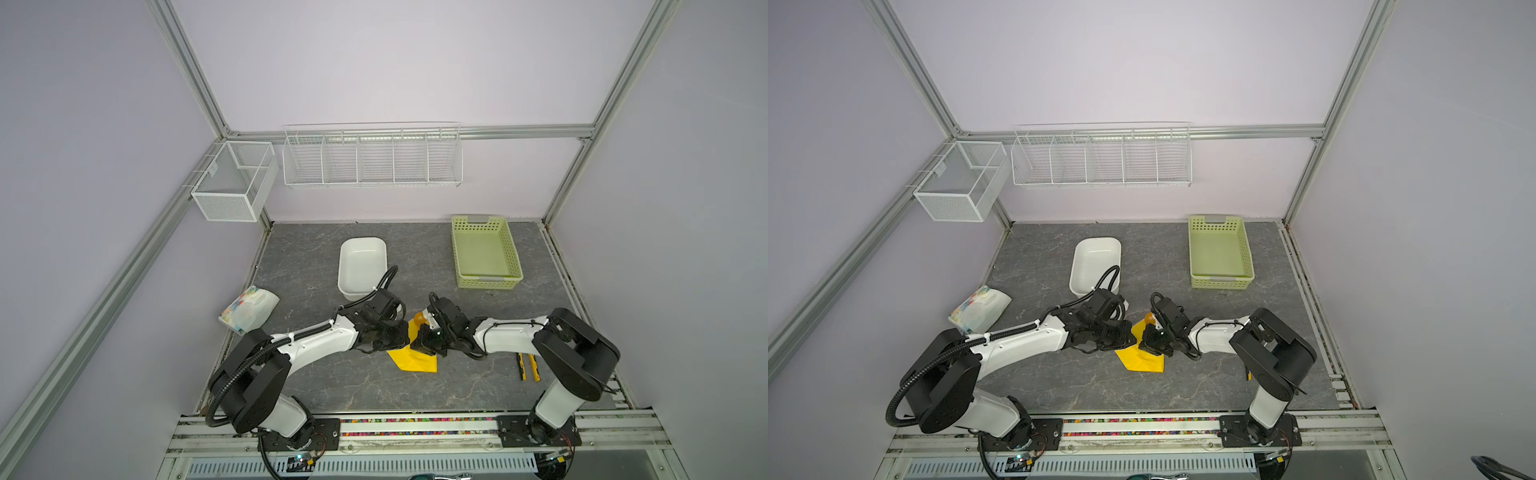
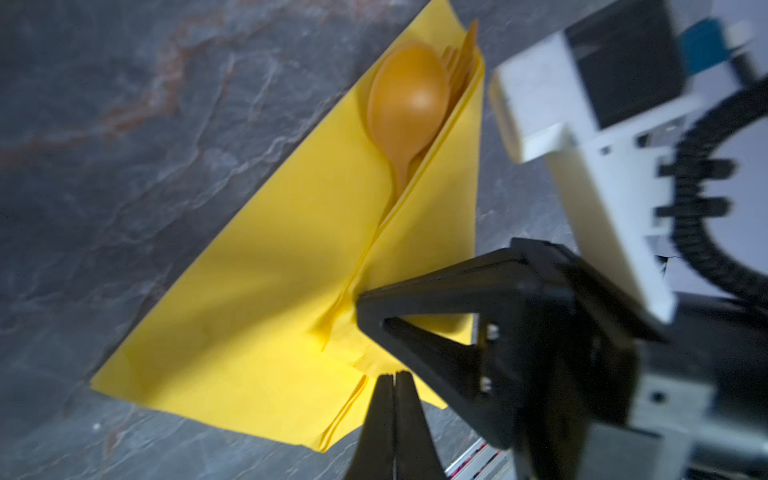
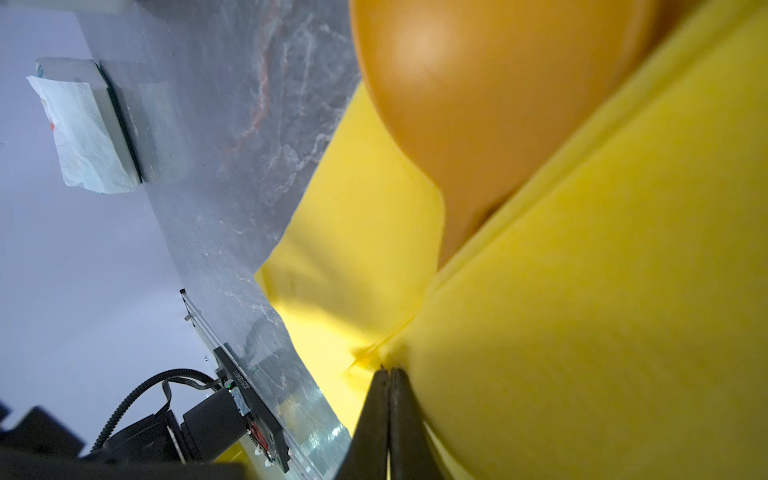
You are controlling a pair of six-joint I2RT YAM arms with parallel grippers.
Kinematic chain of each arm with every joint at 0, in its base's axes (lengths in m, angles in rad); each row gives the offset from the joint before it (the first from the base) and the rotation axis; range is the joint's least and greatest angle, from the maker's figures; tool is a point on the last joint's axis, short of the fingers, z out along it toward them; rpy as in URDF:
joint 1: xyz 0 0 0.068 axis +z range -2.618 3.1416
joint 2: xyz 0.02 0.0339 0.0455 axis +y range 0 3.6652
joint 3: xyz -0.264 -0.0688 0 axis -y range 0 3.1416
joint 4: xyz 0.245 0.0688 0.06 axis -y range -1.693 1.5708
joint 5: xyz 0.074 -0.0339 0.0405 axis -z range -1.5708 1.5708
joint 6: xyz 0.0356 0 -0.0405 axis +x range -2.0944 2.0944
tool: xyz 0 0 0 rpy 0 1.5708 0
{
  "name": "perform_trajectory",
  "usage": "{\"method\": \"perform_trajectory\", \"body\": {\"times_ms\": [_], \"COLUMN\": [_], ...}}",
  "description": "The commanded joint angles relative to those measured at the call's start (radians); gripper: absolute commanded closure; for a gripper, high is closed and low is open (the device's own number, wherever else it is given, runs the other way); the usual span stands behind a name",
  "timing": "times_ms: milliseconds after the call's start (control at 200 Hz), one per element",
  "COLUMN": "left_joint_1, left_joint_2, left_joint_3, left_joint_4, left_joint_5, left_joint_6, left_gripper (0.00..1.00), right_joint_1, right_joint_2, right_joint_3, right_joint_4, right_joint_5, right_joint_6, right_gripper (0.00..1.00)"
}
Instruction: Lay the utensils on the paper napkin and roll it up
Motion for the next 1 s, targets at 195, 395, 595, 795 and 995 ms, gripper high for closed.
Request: {"method": "perform_trajectory", "body": {"times_ms": [195,395,595,795,995], "left_joint_1": [0.005,0.005,0.005,0.005,0.005], "left_joint_2": [0.100,0.143,0.189,0.199,0.216], "left_joint_3": [0.041,0.012,0.012,0.004,0.001], "left_joint_4": [-0.029,0.026,0.005,-0.021,-0.022], "left_joint_5": [-0.015,0.005,0.003,-0.024,-0.025], "left_joint_6": [0.042,0.032,0.036,0.047,0.050], "left_gripper": [1.00,1.00,1.00,1.00,1.00], "right_joint_1": [0.006,0.006,0.006,0.007,0.001], "right_joint_2": [0.018,0.020,0.018,0.013,-0.038], "right_joint_3": [-0.014,-0.011,-0.010,-0.006,0.023], "right_joint_4": [-0.047,-0.050,-0.054,-0.059,-0.104], "right_joint_5": [0.009,0.005,0.004,0.006,0.004], "right_joint_6": [0.009,0.006,0.005,0.003,-0.015], "right_gripper": [0.93,0.93,0.93,0.93,0.90]}}
